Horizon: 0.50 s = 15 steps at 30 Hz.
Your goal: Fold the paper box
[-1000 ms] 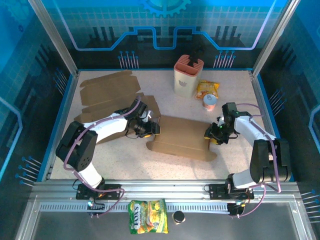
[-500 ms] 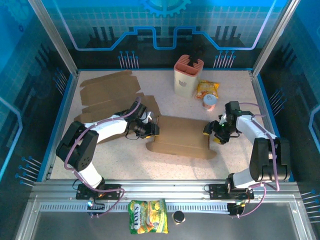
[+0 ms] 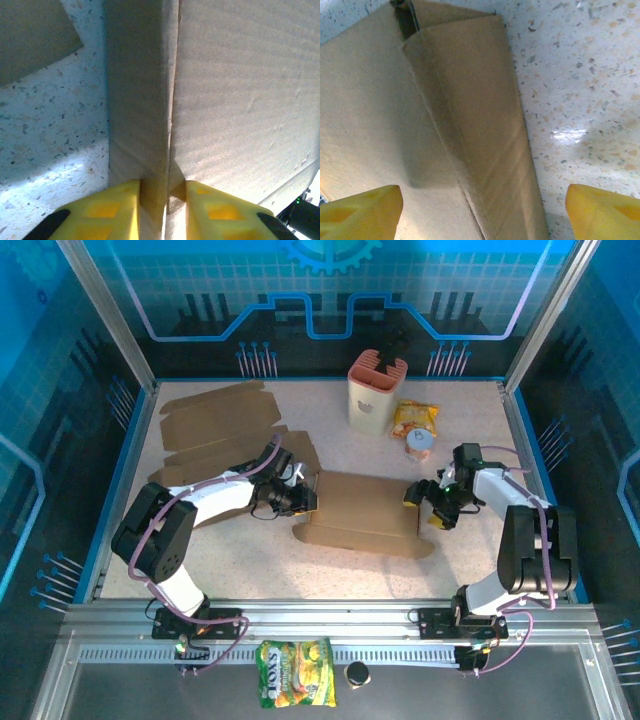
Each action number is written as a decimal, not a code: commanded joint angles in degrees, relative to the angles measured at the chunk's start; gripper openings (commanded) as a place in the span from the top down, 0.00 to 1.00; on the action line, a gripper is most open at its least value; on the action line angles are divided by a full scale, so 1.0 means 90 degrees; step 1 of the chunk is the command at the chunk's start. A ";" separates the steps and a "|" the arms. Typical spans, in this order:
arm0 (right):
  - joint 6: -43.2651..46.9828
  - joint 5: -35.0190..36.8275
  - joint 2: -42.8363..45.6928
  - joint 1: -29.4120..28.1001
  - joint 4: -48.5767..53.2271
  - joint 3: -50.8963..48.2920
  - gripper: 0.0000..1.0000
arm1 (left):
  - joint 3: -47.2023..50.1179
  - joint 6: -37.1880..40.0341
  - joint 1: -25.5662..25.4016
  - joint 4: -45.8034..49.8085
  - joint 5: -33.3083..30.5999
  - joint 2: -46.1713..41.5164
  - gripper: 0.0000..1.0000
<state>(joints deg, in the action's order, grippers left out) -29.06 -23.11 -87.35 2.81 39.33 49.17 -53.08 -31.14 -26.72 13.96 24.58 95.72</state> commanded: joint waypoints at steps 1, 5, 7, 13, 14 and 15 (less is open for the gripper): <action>0.0173 -0.0236 -0.0099 0.0099 -0.0070 -0.0028 0.13 | 0.0193 -0.0041 0.0029 -0.0069 0.0155 0.0039 0.77; 0.0228 -0.0357 -0.0104 0.0118 -0.0188 -0.0126 0.12 | 0.0302 -0.0076 0.0029 -0.0167 0.0111 -0.0010 0.78; 0.0257 -0.0440 -0.0127 0.0143 -0.0243 -0.0167 0.12 | 0.0329 -0.0076 0.0039 -0.0183 0.0120 0.0007 0.78; 0.0299 -0.0722 -0.0102 0.0243 -0.0408 -0.0358 0.10 | 0.0435 -0.0119 0.0059 -0.0304 0.0160 0.0028 0.82; 0.0282 -0.0767 -0.0071 0.0261 -0.0457 -0.0392 0.09 | 0.0470 -0.0133 0.0077 -0.0344 0.0150 0.0019 0.82; 0.0238 -0.0787 -0.0044 0.0278 -0.0490 -0.0414 0.09 | 0.0507 -0.0161 0.0093 -0.0382 0.0150 0.0002 0.82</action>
<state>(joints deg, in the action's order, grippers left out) -27.35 -27.55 -88.12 4.21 36.10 46.59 -50.85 -31.66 -26.35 9.43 26.48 95.70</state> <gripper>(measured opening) 0.906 0.179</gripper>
